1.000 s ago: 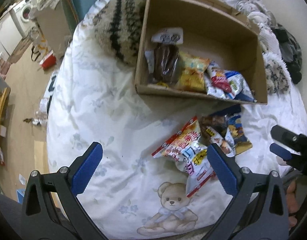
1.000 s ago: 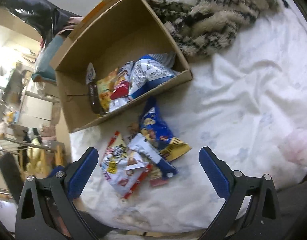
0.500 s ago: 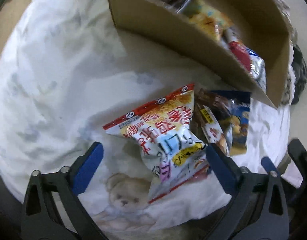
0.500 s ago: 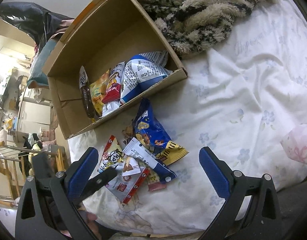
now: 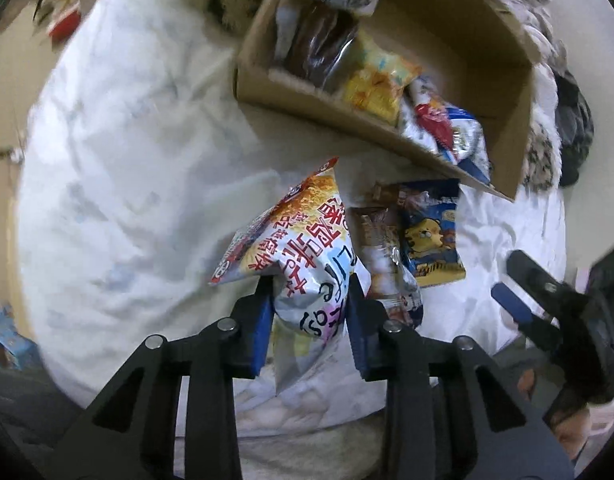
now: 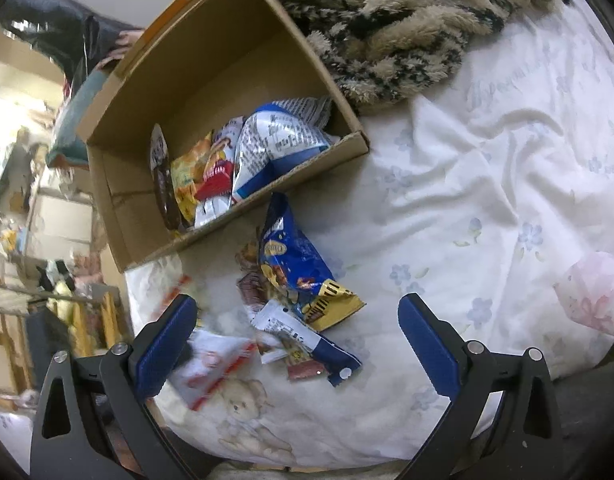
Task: Organize snacks
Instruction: 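Grasp the white-and-red chip bag with the left tool while the right tool grasps a white-and-blue stick packet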
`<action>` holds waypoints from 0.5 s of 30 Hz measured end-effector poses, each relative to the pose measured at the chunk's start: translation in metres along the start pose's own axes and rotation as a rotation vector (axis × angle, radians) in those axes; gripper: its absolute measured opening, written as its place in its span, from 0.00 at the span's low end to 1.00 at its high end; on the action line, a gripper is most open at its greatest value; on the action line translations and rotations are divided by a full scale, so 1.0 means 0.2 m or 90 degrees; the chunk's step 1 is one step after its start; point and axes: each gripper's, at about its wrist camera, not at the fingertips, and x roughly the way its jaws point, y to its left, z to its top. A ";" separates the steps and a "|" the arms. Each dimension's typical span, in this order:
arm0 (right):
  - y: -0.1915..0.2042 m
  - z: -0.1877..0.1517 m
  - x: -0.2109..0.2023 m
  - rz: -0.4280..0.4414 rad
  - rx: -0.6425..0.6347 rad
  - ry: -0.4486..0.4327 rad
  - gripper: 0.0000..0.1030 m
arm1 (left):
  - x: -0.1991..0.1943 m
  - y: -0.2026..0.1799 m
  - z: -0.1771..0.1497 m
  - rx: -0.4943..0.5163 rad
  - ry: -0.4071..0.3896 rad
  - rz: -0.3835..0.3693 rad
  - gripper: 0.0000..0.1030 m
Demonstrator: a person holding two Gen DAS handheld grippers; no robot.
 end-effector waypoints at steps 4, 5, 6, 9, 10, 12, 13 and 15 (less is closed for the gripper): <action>0.03 -0.02 0.04 -0.009 -0.032 0.039 0.84 | -0.11 -0.02 -0.01 0.067 -0.005 0.029 0.27; 0.03 -0.02 0.06 -0.017 -0.040 0.050 0.78 | -0.12 -0.01 -0.01 0.076 -0.004 0.034 0.27; 0.03 -0.03 0.08 -0.026 -0.050 0.064 0.63 | -0.13 -0.01 -0.01 0.085 -0.006 0.042 0.27; 0.05 -0.06 0.14 -0.034 -0.074 0.094 0.49 | -0.12 0.02 -0.03 0.084 -0.031 0.058 0.27; 0.07 -0.07 0.15 -0.049 -0.092 0.099 0.49 | -0.12 0.04 -0.03 0.072 -0.034 0.050 0.27; 0.10 -0.09 0.21 -0.068 -0.120 0.119 0.49 | -0.12 0.05 -0.03 0.063 -0.042 0.049 0.27; 0.11 -0.10 0.24 -0.076 -0.132 0.132 0.49 | -0.12 0.03 -0.02 0.066 -0.050 0.052 0.27; 0.13 -0.12 0.29 -0.097 -0.153 0.148 0.49 | -0.13 0.02 -0.01 0.071 -0.060 0.050 0.27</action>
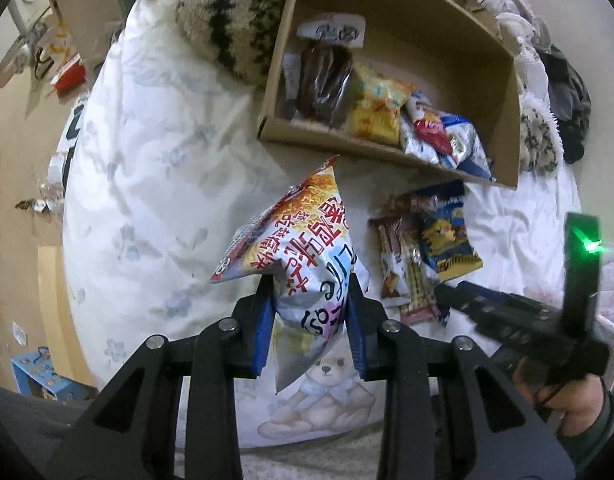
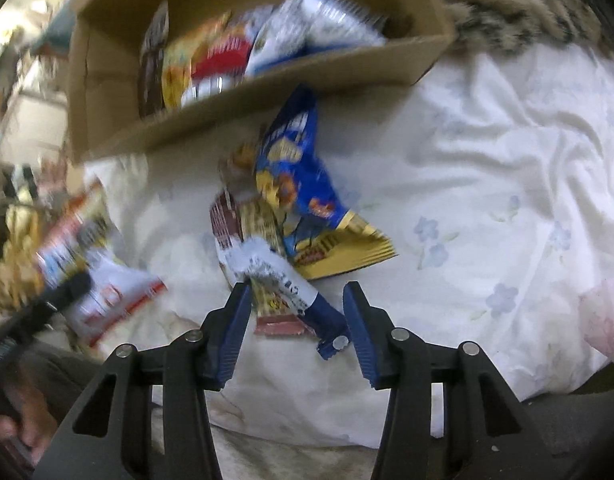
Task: Organize snacks
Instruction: 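Grasp the white-and-red chip bag with the left tool while the right tool grasps a white-and-blue stick packet, then carry both packets into the box and open both tools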
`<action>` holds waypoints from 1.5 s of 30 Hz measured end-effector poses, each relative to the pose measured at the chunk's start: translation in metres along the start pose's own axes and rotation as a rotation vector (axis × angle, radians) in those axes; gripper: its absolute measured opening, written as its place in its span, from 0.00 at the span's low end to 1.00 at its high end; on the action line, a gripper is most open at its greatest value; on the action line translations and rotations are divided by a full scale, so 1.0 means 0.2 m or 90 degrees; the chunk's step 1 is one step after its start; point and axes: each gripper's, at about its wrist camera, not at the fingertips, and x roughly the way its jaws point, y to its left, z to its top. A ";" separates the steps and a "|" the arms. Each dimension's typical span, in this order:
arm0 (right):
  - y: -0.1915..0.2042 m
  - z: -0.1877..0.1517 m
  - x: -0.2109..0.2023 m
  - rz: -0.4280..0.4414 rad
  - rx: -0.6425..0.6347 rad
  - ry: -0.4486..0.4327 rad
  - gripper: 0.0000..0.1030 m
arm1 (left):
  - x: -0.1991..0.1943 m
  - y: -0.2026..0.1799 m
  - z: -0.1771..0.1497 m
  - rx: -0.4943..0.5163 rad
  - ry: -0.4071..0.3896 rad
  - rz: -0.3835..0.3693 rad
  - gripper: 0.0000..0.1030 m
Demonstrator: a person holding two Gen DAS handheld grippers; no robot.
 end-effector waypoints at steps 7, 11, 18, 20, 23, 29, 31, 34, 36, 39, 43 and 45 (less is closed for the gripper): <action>0.10 0.00 0.11 -0.074 -0.092 0.022 0.35 | 0.01 0.00 0.00 -0.008 -0.002 -0.004 0.27; 0.12 -0.03 0.11 -0.064 -0.108 0.029 0.18 | 0.00 0.00 0.00 -0.009 -0.007 0.000 0.27; 0.10 -0.06 -0.07 0.016 -0.090 -0.023 0.18 | -0.03 0.00 -0.02 -0.004 -0.019 0.004 0.27; 0.10 -0.07 -0.11 0.044 -0.096 -0.034 0.18 | -0.03 0.00 -0.02 -0.001 -0.022 0.008 0.27; 0.11 -0.07 -0.18 0.095 -0.109 -0.057 0.18 | -0.04 -0.01 -0.02 0.005 -0.035 0.012 0.27; 0.14 -0.07 -0.32 0.163 -0.118 -0.128 0.18 | -0.08 -0.05 -0.02 0.028 -0.065 0.026 0.27; 0.15 -0.06 -0.35 0.174 -0.115 -0.147 0.18 | -0.10 -0.07 -0.02 0.039 -0.077 0.033 0.27; 0.13 -0.04 -0.40 0.190 -0.104 -0.176 0.18 | -0.14 -0.10 0.00 0.056 -0.088 0.031 0.27; 0.13 -0.02 -0.41 0.193 -0.095 -0.190 0.18 | -0.16 -0.13 0.03 0.071 -0.079 0.004 0.27; 0.09 0.05 -0.47 0.200 -0.073 -0.216 0.18 | -0.23 -0.19 0.13 0.107 -0.096 0.007 0.27; 0.03 0.16 -0.57 0.197 -0.046 -0.257 0.18 | -0.27 -0.24 0.31 0.139 -0.128 0.028 0.27; -0.01 0.21 -0.62 0.187 -0.031 -0.274 0.18 | -0.27 -0.24 0.40 0.139 -0.135 0.030 0.27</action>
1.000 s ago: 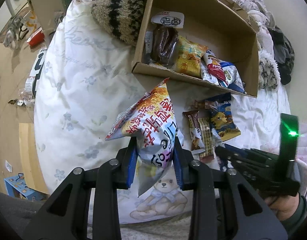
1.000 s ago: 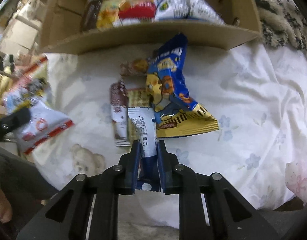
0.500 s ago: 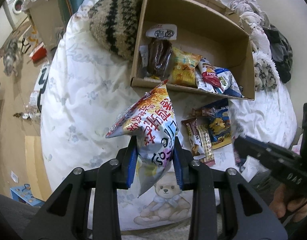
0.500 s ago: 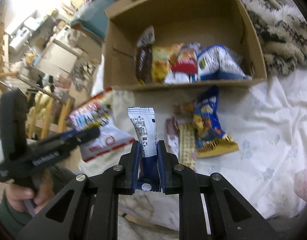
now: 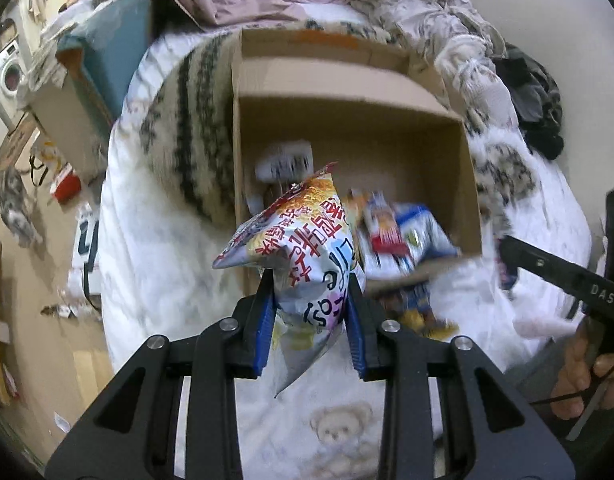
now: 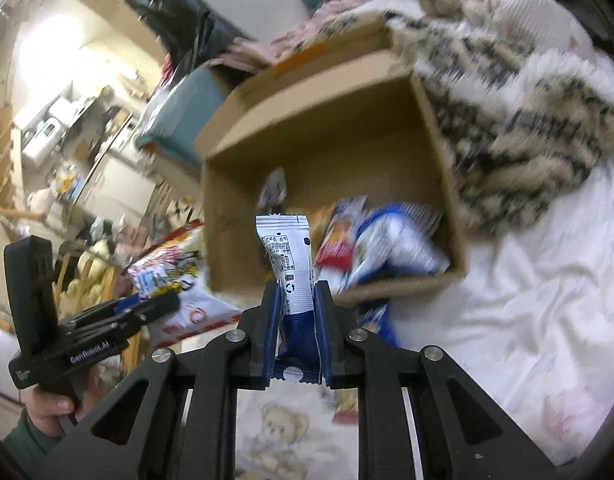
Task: Organize snacks
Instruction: 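Carry both packets into the box and open both tools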
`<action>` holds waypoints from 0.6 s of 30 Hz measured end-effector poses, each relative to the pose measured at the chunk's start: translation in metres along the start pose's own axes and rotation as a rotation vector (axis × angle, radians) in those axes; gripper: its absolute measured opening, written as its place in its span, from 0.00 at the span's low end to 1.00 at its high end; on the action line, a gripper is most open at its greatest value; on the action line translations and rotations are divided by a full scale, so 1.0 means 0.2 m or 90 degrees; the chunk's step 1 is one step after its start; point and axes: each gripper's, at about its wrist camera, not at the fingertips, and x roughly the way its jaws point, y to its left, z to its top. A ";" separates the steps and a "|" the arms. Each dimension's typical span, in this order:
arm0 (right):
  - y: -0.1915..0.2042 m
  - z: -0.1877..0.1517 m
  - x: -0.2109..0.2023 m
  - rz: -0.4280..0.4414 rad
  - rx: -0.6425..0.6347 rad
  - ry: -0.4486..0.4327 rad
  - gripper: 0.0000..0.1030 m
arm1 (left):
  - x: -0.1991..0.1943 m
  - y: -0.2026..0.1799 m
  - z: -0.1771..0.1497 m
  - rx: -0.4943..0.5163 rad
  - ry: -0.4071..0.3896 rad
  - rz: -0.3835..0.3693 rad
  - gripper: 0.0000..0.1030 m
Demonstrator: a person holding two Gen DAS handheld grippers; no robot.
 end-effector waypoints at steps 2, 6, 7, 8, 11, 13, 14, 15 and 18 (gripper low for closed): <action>-0.04 0.08 -0.02 -0.014 0.013 -0.018 0.18 | 0.02 0.00 0.08 0.003 -0.010 0.005 0.27; -0.11 0.22 -0.03 -0.066 0.002 -0.037 0.18 | 0.14 0.00 0.17 0.003 0.000 0.005 0.27; -0.13 0.24 -0.02 -0.078 -0.001 -0.039 0.18 | 0.17 0.00 0.18 0.003 0.004 0.004 0.27; -0.15 0.25 -0.01 -0.086 -0.003 -0.039 0.18 | 0.20 -0.01 0.18 0.005 0.006 0.005 0.27; -0.20 0.26 0.05 -0.108 -0.001 -0.032 0.18 | 0.29 -0.01 0.16 0.015 0.008 0.023 0.27; -0.25 0.23 0.12 -0.125 0.015 -0.017 0.18 | 0.34 -0.01 0.13 0.014 0.011 0.032 0.27; -0.26 0.23 0.14 -0.129 0.023 -0.008 0.18 | 0.35 -0.01 0.12 0.013 0.013 0.035 0.27; -0.27 0.23 0.16 -0.126 0.032 -0.001 0.18 | 0.36 -0.01 0.12 0.012 0.013 0.038 0.27; -0.25 0.23 0.19 -0.133 0.016 0.001 0.18 | 0.38 -0.01 0.13 0.025 -0.001 0.049 0.26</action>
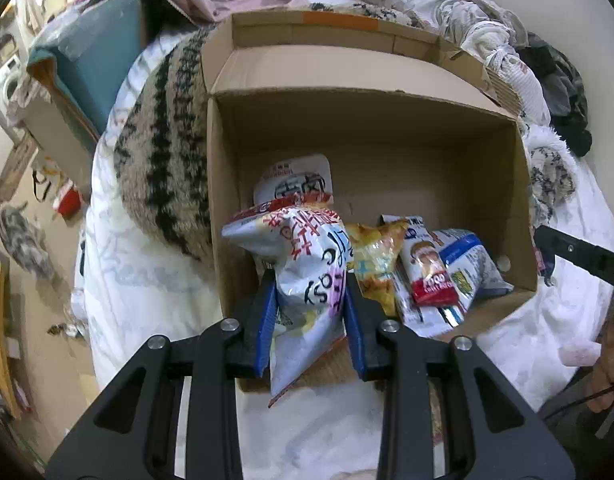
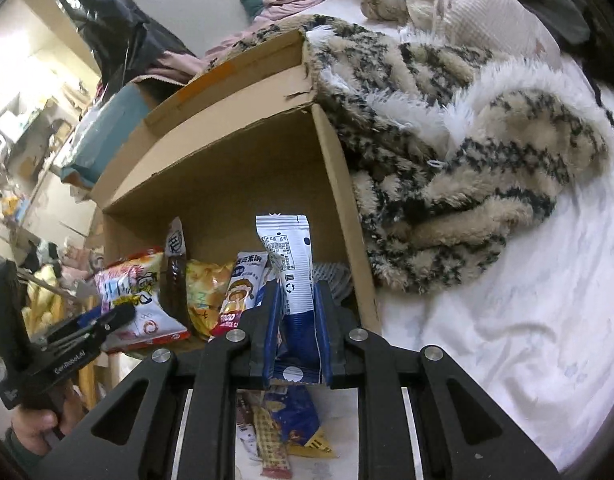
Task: Organize snacks
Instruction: 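Carry both packets into the box and open both tools, then withdraw both tools from the box toward the last snacks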
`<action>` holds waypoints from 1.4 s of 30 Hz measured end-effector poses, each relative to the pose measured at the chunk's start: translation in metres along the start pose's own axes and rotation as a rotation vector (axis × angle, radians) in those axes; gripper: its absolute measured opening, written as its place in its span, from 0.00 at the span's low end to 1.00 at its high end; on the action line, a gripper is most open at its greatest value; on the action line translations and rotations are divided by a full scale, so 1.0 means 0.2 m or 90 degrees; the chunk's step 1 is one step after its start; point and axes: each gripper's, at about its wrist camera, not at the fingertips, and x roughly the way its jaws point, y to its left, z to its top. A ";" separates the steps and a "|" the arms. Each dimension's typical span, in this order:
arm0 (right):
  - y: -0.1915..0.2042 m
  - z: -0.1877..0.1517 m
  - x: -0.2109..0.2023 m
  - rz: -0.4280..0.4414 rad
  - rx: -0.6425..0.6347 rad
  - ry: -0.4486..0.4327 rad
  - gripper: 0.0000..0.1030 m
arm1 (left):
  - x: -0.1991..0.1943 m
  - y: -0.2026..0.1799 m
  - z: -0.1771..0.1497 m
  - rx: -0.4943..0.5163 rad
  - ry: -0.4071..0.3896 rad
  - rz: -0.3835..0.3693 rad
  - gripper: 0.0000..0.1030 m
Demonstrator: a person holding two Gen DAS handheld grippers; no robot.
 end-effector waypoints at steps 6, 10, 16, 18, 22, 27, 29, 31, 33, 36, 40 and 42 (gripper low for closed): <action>0.00 0.00 0.07 -0.019 -0.011 0.017 0.18 | 0.03 0.02 0.01 -0.006 -0.004 0.005 0.26; 0.00 0.01 0.09 -0.027 -0.012 0.024 0.18 | 0.02 0.01 0.01 -0.001 -0.015 0.015 0.26; -0.01 -0.01 0.14 -0.042 -0.011 0.052 0.18 | 0.03 -0.01 0.00 0.011 -0.006 0.024 0.27; 0.00 -0.01 0.13 -0.042 -0.015 0.051 0.18 | 0.03 -0.01 0.00 0.013 -0.007 0.020 0.27; 0.01 0.00 0.13 -0.038 -0.016 0.048 0.19 | 0.01 -0.01 -0.01 -0.007 -0.012 0.005 0.51; 0.00 0.02 0.11 -0.020 -0.003 0.032 0.21 | -0.05 -0.02 -0.01 -0.016 -0.041 -0.010 0.82; -0.01 0.02 0.11 -0.010 0.011 0.033 0.22 | -0.06 -0.02 -0.01 -0.016 -0.048 -0.013 0.82; -0.02 0.02 0.11 -0.005 0.025 0.040 0.39 | -0.08 -0.03 -0.01 -0.015 -0.057 -0.003 0.82; -0.03 0.02 0.10 0.016 0.037 0.036 0.55 | -0.10 -0.03 -0.01 -0.018 -0.066 0.001 0.82; -0.01 0.03 0.07 0.021 0.025 0.018 0.62 | -0.13 -0.03 -0.02 -0.013 -0.086 0.002 0.82; 0.01 0.03 0.05 0.020 0.019 0.008 0.63 | -0.17 -0.02 -0.01 0.003 -0.108 0.015 0.82; 0.00 0.02 0.04 0.022 0.026 0.009 0.63 | -0.20 -0.01 -0.02 -0.004 -0.113 0.013 0.82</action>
